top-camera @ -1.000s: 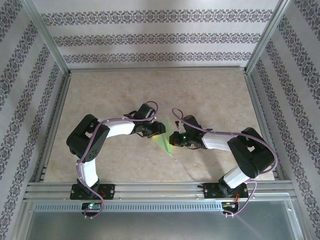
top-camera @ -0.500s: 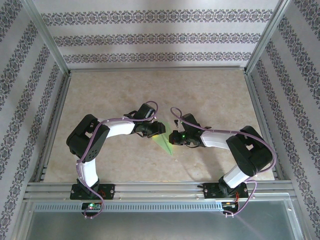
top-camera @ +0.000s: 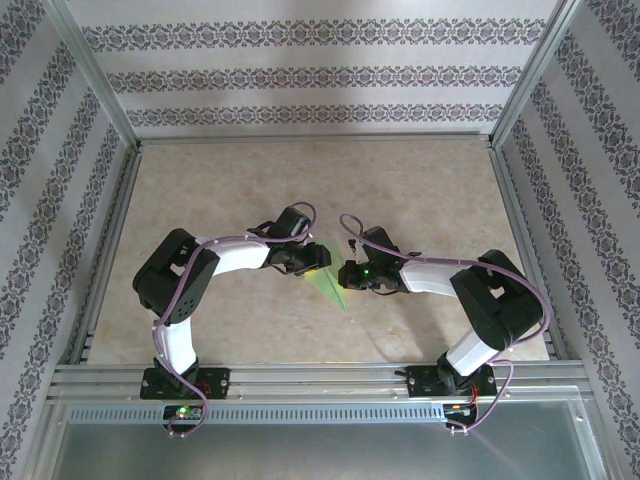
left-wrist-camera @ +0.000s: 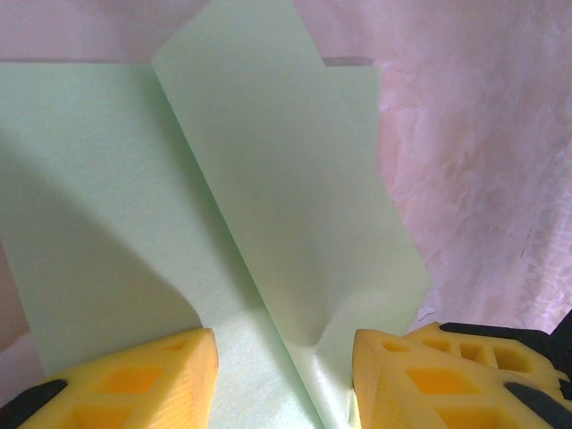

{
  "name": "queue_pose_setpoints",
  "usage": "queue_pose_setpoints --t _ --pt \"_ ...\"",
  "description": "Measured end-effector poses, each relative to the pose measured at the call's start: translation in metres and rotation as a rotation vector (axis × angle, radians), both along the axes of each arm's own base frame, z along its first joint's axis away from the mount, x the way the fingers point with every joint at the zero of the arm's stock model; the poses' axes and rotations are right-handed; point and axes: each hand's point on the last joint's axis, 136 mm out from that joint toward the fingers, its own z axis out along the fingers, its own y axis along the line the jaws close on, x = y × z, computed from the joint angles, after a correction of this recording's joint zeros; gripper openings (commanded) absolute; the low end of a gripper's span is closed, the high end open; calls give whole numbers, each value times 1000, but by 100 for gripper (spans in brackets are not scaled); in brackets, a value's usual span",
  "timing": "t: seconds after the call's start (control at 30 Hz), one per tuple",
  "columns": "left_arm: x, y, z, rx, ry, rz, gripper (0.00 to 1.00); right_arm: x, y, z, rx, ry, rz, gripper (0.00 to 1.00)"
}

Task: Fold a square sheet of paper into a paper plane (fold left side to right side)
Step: Fourth fold the wing at the center of the table.

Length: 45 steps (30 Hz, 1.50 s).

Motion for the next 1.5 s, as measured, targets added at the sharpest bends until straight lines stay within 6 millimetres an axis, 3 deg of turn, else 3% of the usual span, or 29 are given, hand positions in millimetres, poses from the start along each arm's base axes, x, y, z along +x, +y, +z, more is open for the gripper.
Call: queue_pose_setpoints --t 0.43,0.6,0.8,0.93,1.03,1.2,1.5 --pt "0 0 0 0 0 0 46 0 5 -2 -10 8 13 0" --pt "1 1 3 8 -10 -5 52 0 6 -2 -25 13 18 0" --pt "4 15 29 30 -56 6 53 0 6 -3 -34 12 30 0" --pt "15 27 63 7 -146 23 39 0 7 -3 -44 8 34 0" --pt "17 26 73 -20 -170 10 24 0 6 -3 -48 9 32 0" --pt "14 12 53 -69 -116 -36 15 0 6 -3 -58 9 33 0" --pt "2 -13 7 -94 0 -108 12 0 6 -3 -68 12 38 0"
